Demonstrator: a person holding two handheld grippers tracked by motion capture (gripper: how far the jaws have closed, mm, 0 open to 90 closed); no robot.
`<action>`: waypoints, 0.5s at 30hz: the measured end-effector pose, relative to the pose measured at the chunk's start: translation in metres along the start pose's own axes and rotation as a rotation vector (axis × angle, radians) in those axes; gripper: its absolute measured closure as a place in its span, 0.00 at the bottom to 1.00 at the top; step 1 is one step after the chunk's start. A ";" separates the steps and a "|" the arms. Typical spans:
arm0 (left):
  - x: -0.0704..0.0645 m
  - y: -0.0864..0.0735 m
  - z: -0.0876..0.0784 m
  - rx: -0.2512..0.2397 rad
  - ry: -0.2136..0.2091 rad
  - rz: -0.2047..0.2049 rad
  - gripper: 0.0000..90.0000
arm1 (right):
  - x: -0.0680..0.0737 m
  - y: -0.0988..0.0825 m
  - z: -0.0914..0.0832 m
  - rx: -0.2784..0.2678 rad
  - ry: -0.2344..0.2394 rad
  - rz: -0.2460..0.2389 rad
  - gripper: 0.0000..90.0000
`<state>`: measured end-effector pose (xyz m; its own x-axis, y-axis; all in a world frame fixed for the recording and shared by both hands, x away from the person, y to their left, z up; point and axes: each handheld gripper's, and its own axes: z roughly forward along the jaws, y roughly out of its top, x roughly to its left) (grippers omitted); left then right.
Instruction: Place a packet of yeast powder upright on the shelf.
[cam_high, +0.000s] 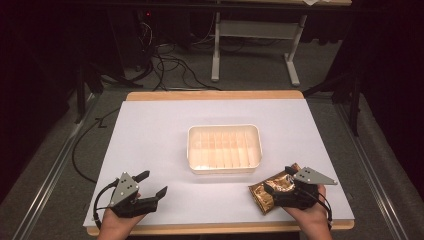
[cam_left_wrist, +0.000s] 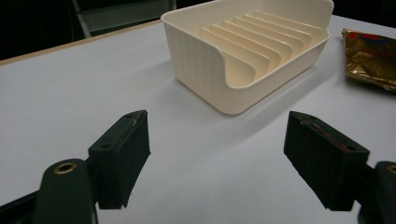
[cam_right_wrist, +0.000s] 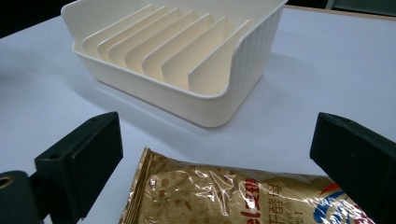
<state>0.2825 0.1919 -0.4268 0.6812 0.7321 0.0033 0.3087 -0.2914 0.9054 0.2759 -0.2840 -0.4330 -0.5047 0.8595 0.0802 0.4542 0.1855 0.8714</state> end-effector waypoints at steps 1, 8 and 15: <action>0.000 0.000 0.000 0.002 0.002 0.002 0.25 | -0.001 0.000 -0.001 -0.001 -0.005 0.004 0.04; 0.000 0.000 0.002 0.014 0.005 0.007 0.25 | -0.004 -0.002 -0.002 -0.002 -0.018 0.003 0.06; -0.002 0.000 0.003 0.022 0.000 0.013 0.25 | -0.010 -0.004 -0.005 -0.006 -0.023 0.004 0.14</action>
<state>0.2836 0.1888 -0.4284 0.6850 0.7284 0.0149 0.3149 -0.3144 0.8955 0.2753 -0.2955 -0.4344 -0.4859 0.8710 0.0728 0.4519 0.1791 0.8739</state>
